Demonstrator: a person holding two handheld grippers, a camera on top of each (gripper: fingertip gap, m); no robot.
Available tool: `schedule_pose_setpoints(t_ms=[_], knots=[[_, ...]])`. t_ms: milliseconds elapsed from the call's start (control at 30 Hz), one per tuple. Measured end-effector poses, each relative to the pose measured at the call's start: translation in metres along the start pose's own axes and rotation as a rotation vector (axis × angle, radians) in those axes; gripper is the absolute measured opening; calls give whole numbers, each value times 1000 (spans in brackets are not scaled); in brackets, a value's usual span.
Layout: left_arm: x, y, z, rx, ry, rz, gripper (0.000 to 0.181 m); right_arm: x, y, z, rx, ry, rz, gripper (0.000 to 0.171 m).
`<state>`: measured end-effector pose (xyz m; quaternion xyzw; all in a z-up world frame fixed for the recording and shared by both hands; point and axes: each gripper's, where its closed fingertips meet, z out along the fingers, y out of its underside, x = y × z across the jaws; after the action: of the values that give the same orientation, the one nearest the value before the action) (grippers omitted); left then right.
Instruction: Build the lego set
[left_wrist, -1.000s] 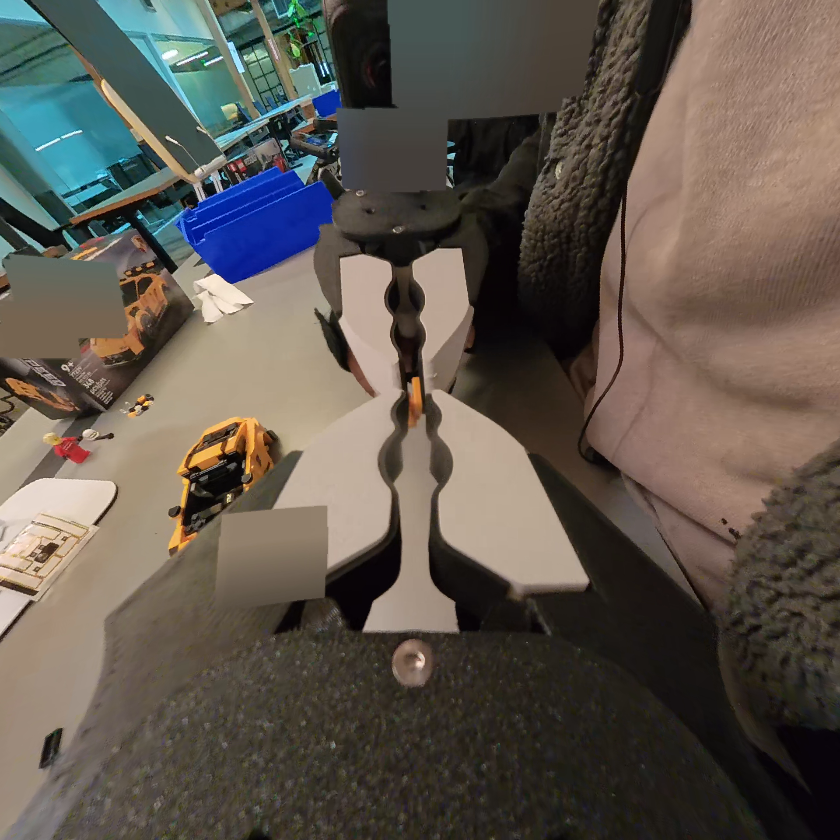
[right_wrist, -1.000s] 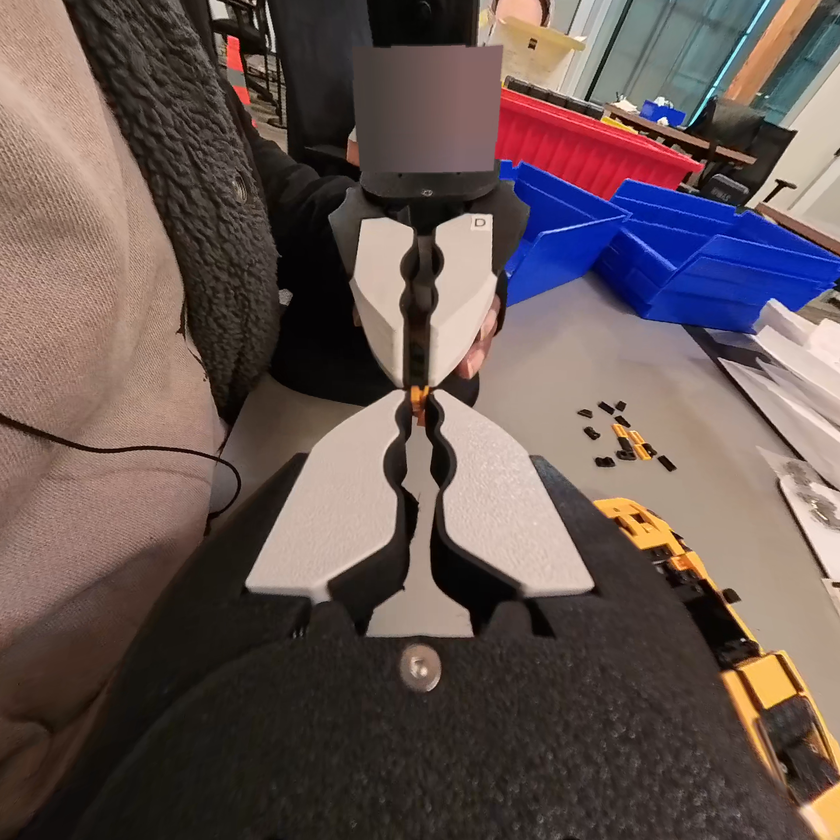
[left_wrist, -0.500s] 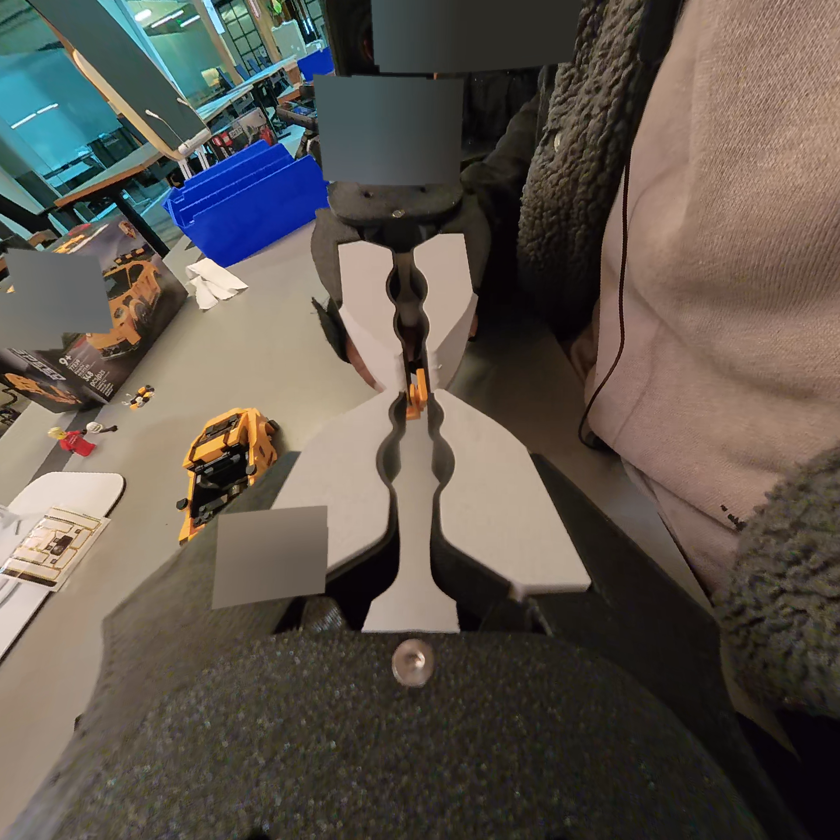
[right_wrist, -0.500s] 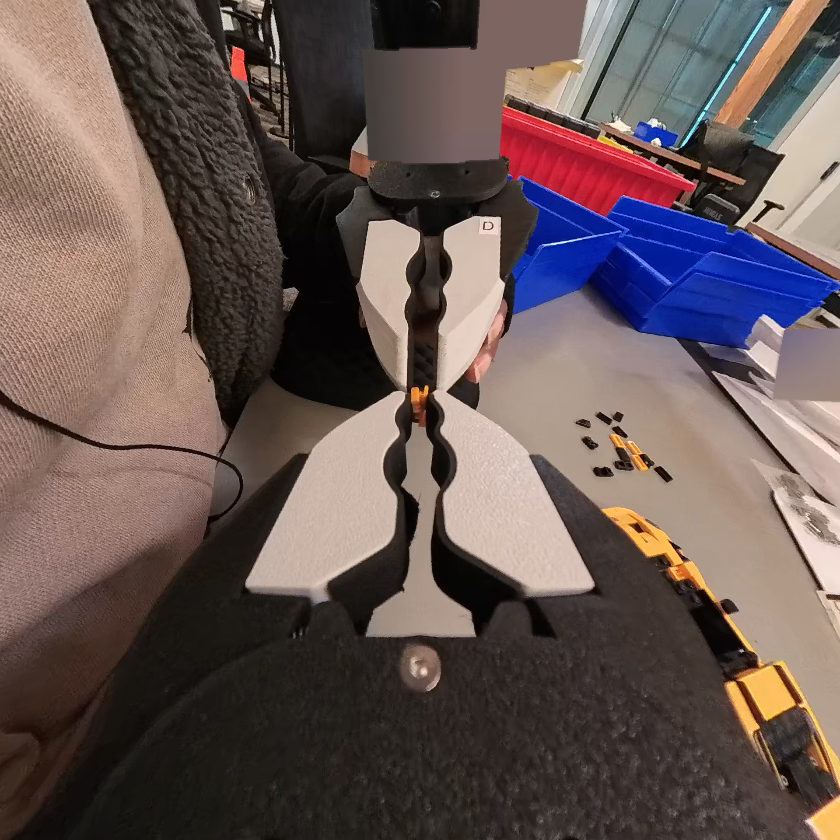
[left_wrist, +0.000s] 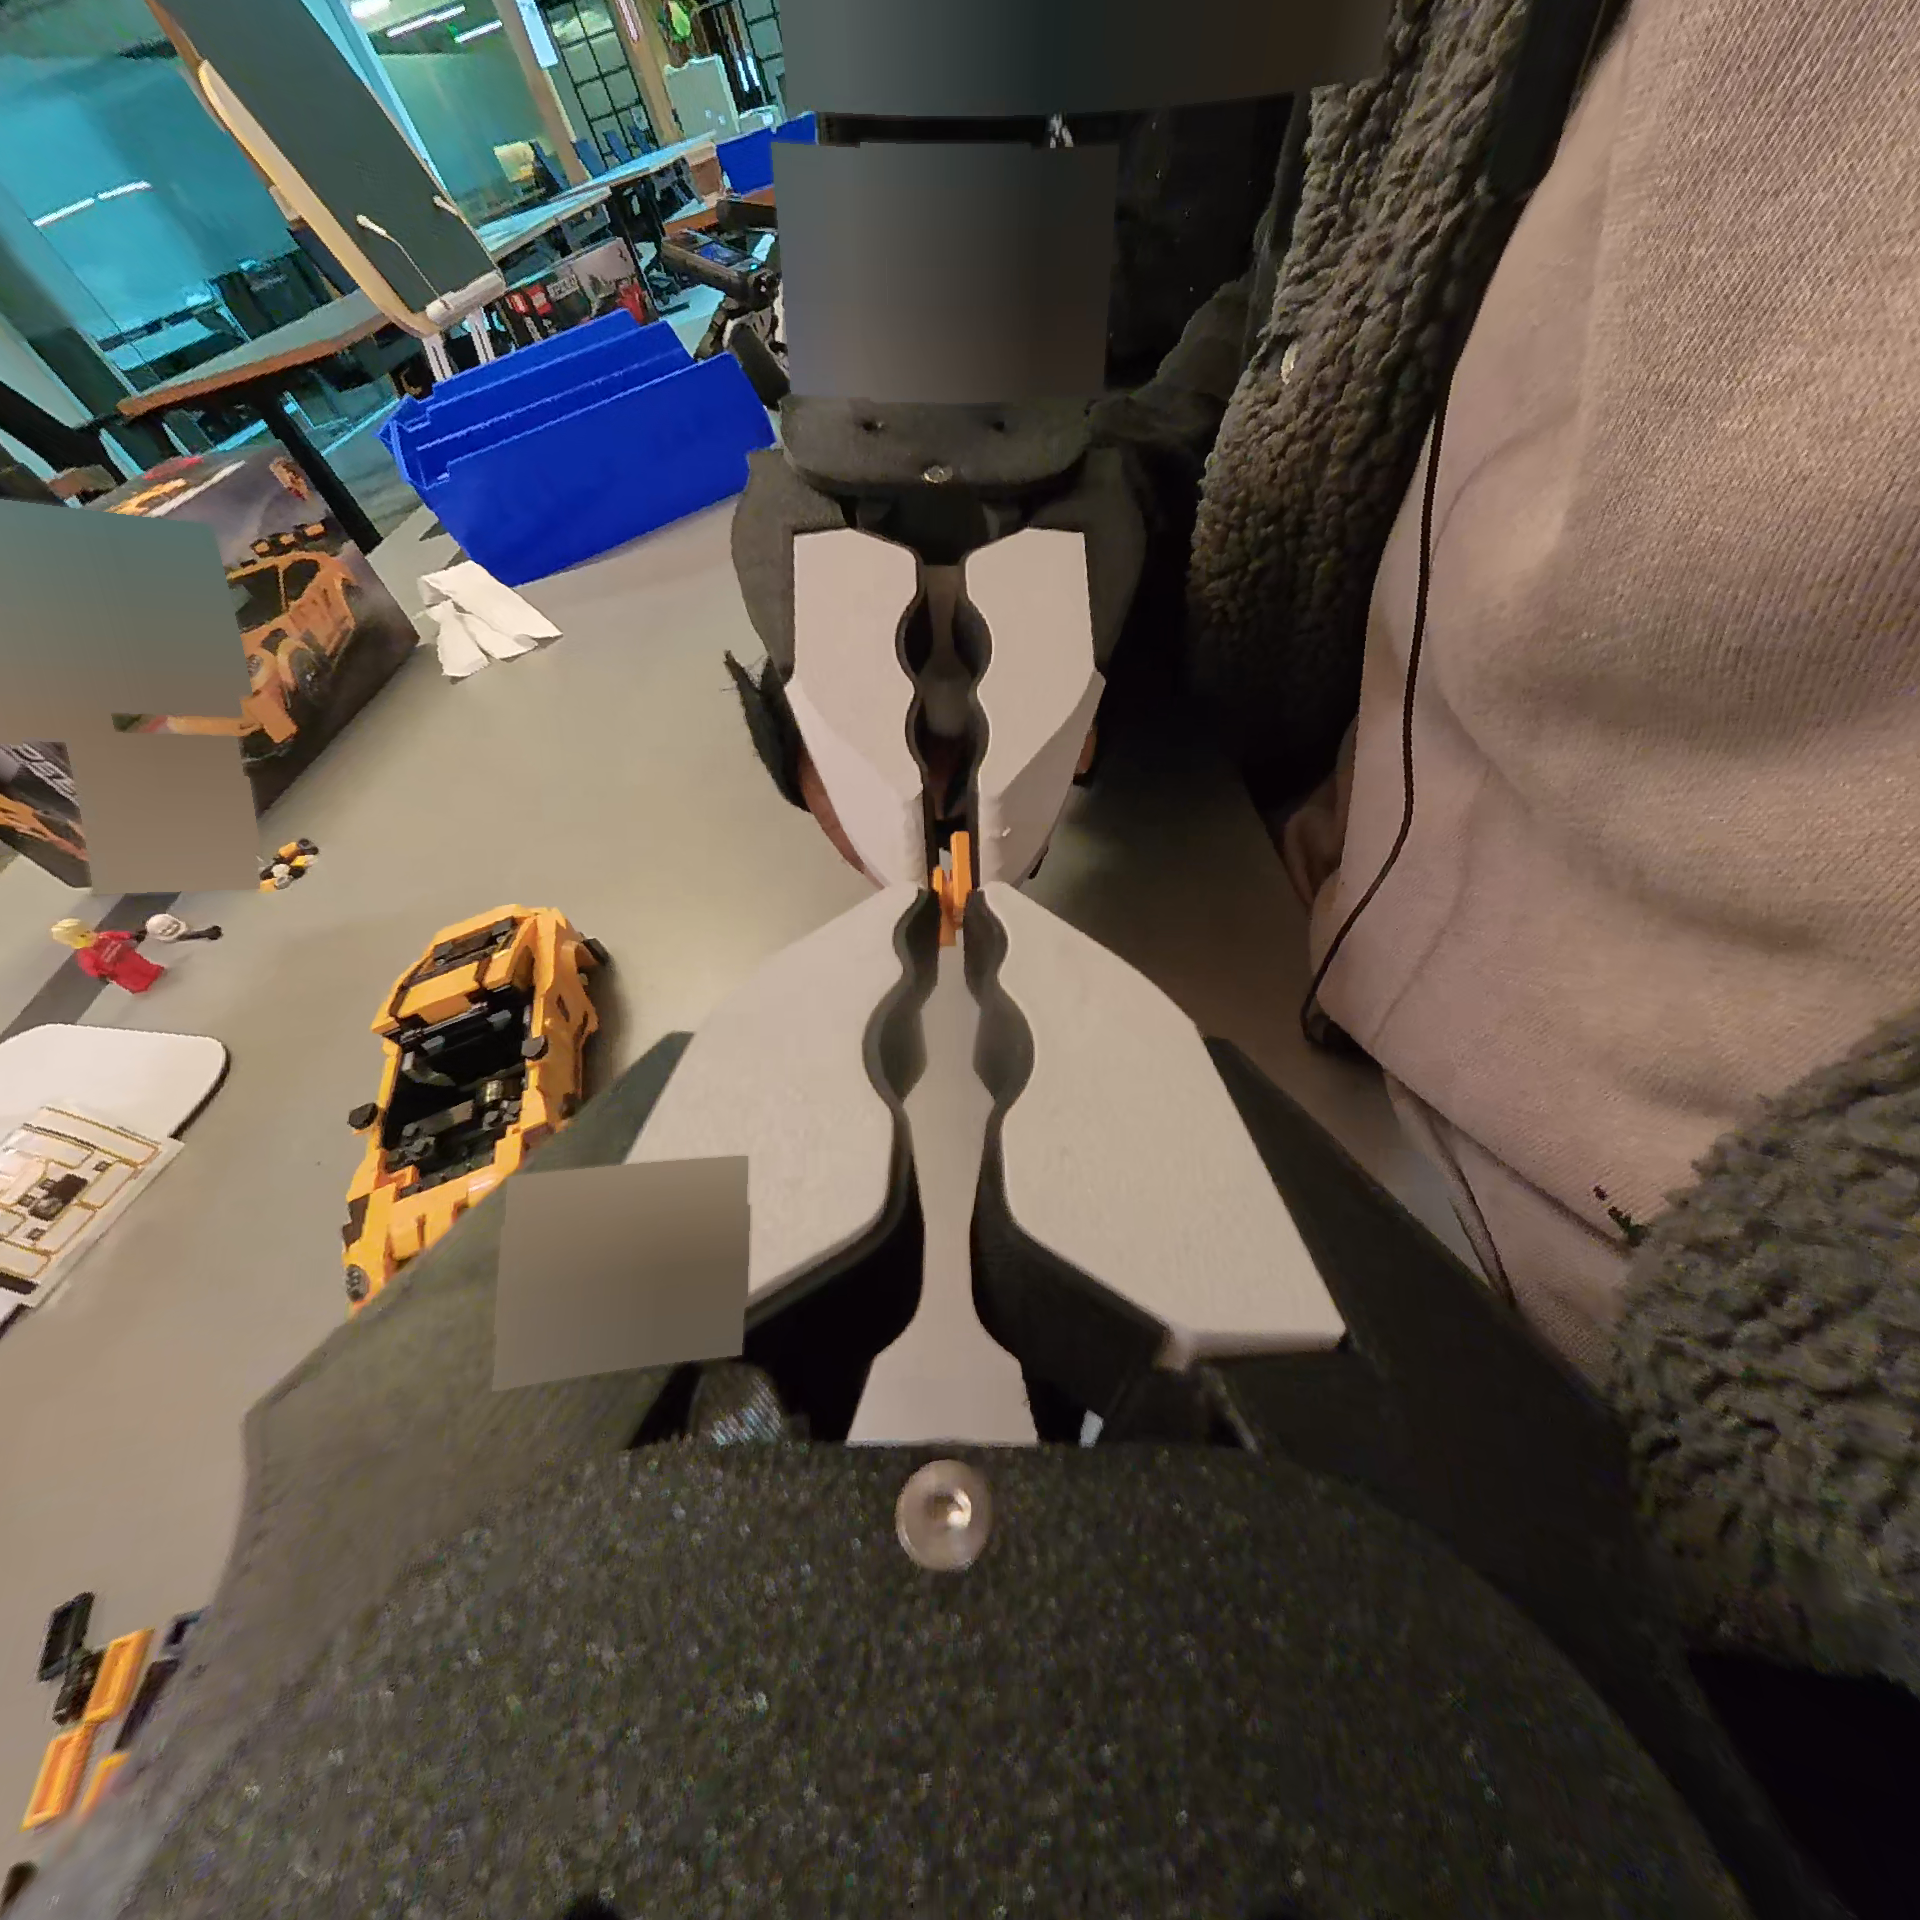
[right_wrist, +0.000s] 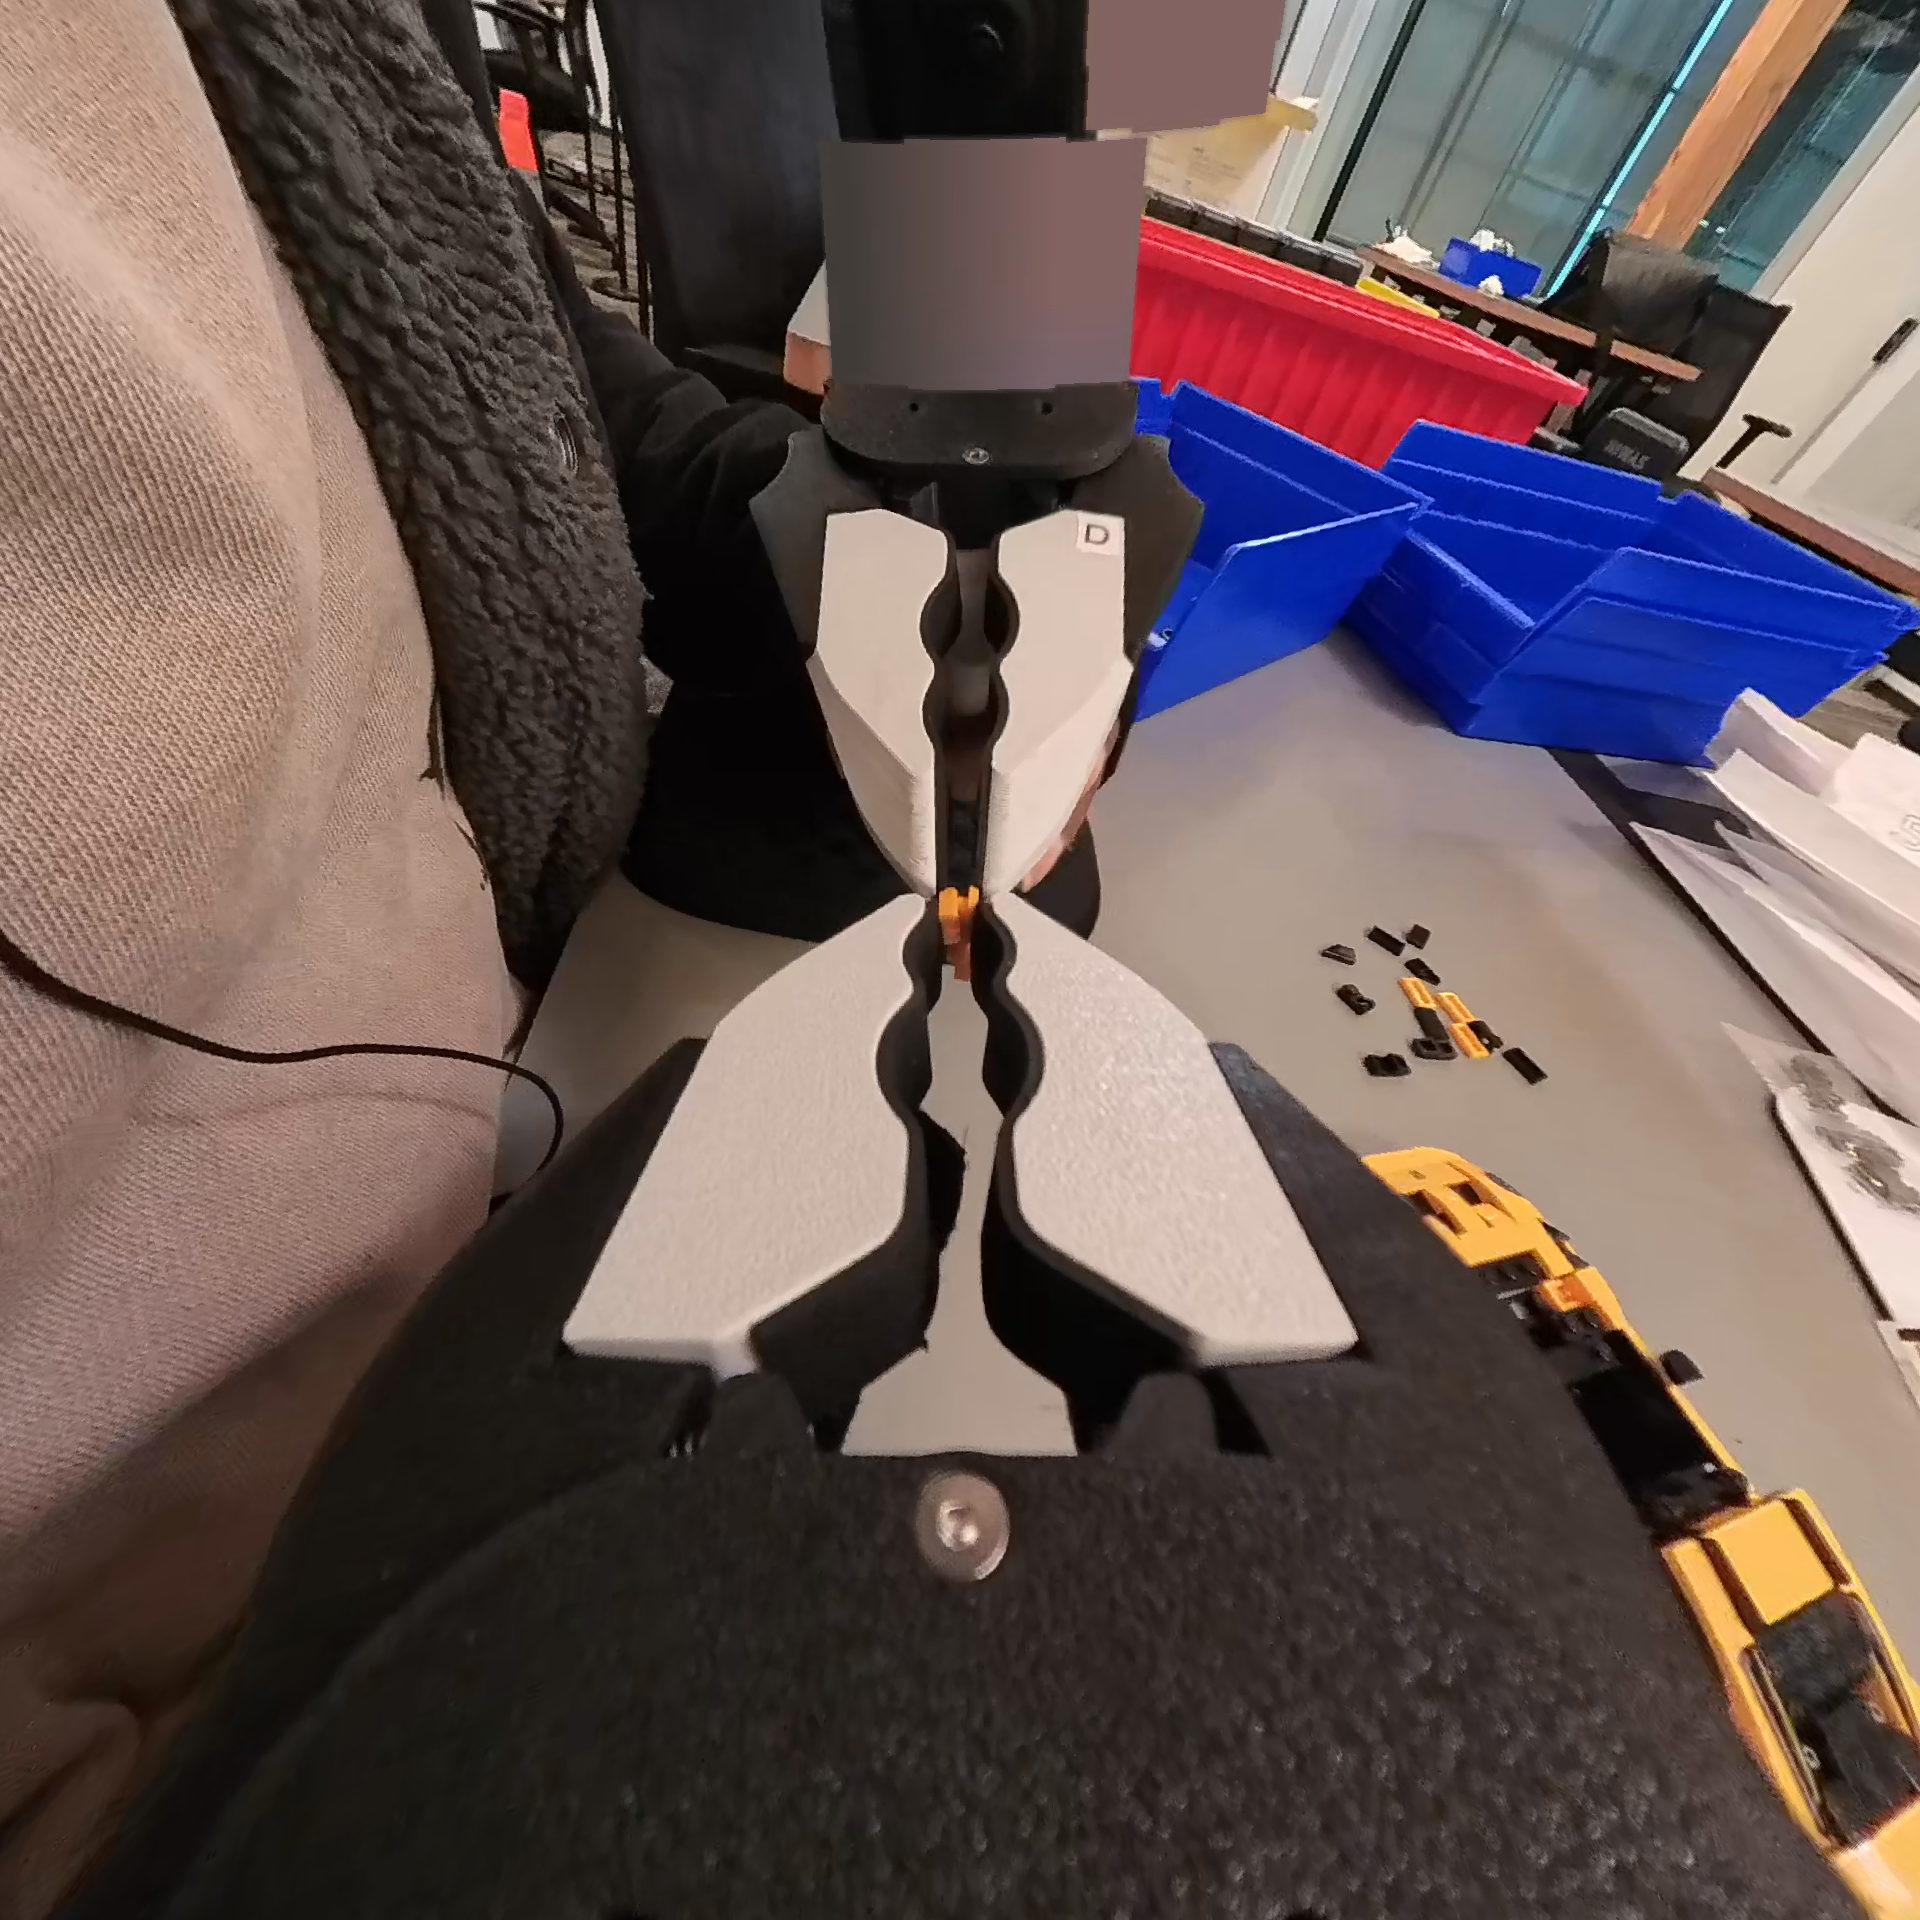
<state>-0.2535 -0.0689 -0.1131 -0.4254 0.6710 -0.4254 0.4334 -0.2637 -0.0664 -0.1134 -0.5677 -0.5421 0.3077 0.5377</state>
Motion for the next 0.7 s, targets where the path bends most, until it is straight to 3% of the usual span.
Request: schedule_pose_setpoints(t_ms=[700], knots=[[9,25,11,-59,92,-88,4,-6,28,3,-103,-56,53,4]])
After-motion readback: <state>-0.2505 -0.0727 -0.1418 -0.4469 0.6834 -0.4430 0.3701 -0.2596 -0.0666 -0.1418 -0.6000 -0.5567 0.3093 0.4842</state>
